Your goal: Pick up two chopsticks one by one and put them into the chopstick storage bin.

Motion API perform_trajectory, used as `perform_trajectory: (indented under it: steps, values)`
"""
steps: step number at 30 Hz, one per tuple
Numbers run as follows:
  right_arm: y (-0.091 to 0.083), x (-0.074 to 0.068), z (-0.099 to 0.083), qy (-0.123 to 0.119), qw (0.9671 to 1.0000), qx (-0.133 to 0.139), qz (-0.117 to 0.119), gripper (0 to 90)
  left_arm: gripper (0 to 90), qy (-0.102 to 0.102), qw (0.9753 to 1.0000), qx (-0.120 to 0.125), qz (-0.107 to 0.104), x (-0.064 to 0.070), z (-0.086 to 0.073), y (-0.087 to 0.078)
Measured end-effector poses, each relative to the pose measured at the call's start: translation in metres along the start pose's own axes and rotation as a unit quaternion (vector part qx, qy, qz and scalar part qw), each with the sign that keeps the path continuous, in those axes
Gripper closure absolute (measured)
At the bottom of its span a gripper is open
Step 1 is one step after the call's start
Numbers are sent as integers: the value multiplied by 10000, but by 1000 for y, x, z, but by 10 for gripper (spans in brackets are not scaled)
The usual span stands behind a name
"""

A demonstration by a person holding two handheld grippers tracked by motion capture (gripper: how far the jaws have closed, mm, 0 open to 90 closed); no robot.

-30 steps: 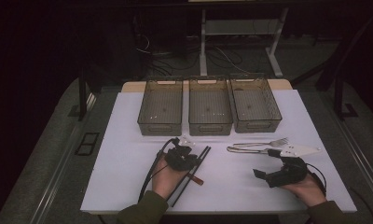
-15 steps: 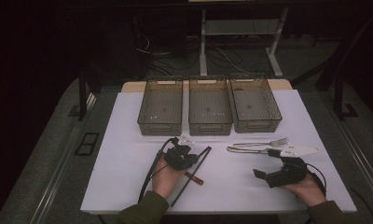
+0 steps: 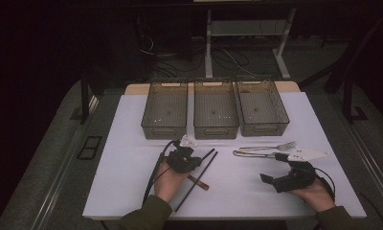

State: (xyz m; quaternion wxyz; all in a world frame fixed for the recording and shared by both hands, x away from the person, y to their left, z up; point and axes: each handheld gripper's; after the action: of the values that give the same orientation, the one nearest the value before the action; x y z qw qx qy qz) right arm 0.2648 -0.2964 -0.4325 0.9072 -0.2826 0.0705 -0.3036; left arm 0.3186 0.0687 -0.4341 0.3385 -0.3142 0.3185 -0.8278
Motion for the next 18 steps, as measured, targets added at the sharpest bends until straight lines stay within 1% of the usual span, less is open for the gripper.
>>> perform_trajectory:
  steps: [1,2,10,11,12,14,18]
  values:
    - [0,0,0,-1,10000,1,1,4,849,35,10000,-3,-2,-1,0,-1]
    - [0,0,0,2,10000,1,1,4,850,0,10000,-5,-26,-1,1,-3]
    - [0,0,0,3,10000,-2,6,4,852,-27,10000,54,-77,0,4,-11]
    - [0,0,0,2,10000,0,7,4,852,-67,9999,86,-94,0,5,-13]
    - [0,0,0,1,10000,-1,8,4,852,-23,9999,110,-95,0,6,-16]
    - [0,0,0,3,10000,-1,11,4,852,-24,9999,128,-109,0,6,-17]
    - [0,0,0,9,10000,-3,12,4,851,-38,9996,159,-214,-2,8,-23]
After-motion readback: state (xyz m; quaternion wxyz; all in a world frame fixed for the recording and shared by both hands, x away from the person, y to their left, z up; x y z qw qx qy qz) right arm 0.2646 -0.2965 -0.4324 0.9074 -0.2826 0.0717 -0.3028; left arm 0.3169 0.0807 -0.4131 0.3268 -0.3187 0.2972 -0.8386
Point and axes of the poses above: each handheld gripper's, and its own axes: y roughly forward along the jaws, z roughly out of its top, x roughly to its right, and after that the axes turned 13 degrees about -y, right-handed
